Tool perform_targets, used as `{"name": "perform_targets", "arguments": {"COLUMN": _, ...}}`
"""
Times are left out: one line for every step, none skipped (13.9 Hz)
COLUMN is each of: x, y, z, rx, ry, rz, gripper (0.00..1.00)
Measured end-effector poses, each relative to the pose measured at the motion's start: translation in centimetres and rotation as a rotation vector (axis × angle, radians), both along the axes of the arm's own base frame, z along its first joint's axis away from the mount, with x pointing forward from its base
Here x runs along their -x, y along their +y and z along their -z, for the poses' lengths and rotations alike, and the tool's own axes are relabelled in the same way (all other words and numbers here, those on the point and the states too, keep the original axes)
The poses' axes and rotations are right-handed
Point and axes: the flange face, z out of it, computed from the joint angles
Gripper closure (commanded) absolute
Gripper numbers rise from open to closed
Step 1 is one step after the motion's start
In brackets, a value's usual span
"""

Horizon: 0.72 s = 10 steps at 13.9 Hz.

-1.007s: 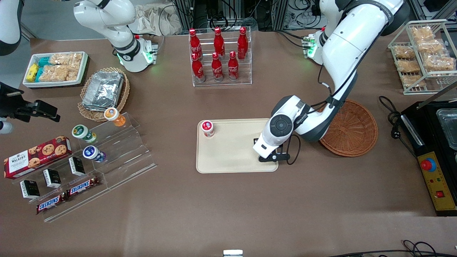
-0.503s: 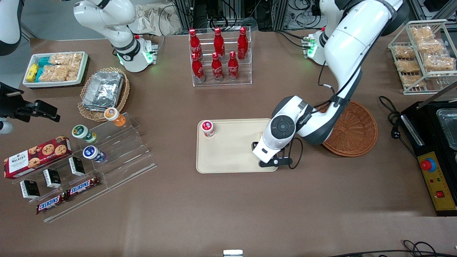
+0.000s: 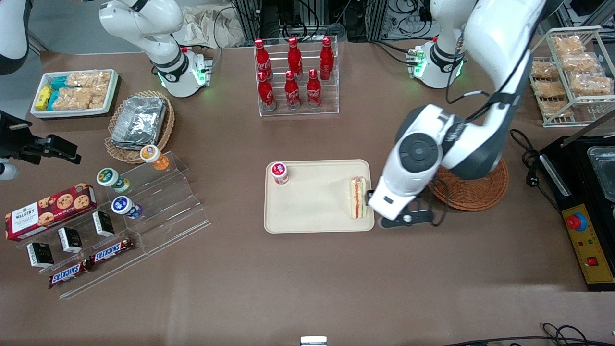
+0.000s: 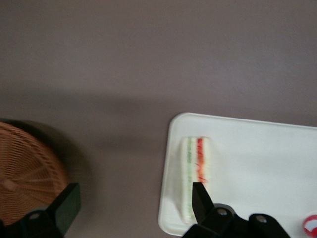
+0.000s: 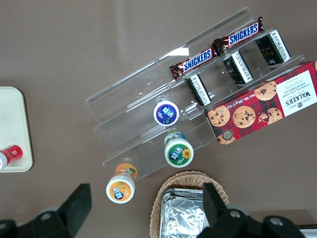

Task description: Place sandwich from basket to tray

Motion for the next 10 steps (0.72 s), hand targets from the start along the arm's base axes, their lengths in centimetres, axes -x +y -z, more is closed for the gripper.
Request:
{"name": "perform_targets", "arguments": {"x": -0.5, "y": 2.4, "z": -1.5, "rx": -0.010, "ry": -0.003, "rz": 0.005, "gripper": 0.00}}
{"name": "perform_targets", "arguments": {"x": -0.9, "y": 4.7, "z": -2.9, "rx": -0.019, "ry": -0.003, "rz": 0.016, "gripper": 0.00}}
{"name": "perform_targets", "arguments": {"x": -1.1, "y": 6.9, "z": -4.1, "rx": -0.030, "ry": 0.003, "rz": 0.029, "gripper": 0.00}}
{"name": "perform_targets", "arguments": {"x": -1.3, "y": 8.8, "z": -5.0, "rx": -0.034, "ry": 0.013, "rz": 0.047, "gripper": 0.00}}
{"name": "perform_targets", "arguments": {"x": -1.4, "y": 10.6, "z": -5.8, "rx": -0.026, "ry": 0.020, "rz": 0.068, "gripper": 0.00}}
{"name": "perform_targets", "arguments": {"x": -1.6, "y": 12.7, "z": -6.6, "rx": -0.011, "ry": 0.027, "rz": 0.079, "gripper": 0.00}}
{"name": "perform_targets", "arguments": {"x": -1.9, "y": 15.1, "z": -7.5, "rx": 0.011, "ry": 0.029, "rz": 0.085, "gripper": 0.00}}
{"name": "perform_targets", "arguments": {"x": -2.0, "y": 17.6, "z": -8.4, "rx": 0.026, "ry": 0.033, "rz": 0.101, "gripper": 0.00}}
{"name": "perform_targets", "arguments": {"x": -1.8, "y": 20.2, "z": -9.4, "rx": 0.028, "ry": 0.038, "rz": 0.118, "gripper": 0.00}}
{"name": "perform_targets", "arguments": {"x": -1.5, "y": 22.3, "z": -10.5, "rx": 0.029, "ry": 0.042, "rz": 0.135, "gripper": 0.00}}
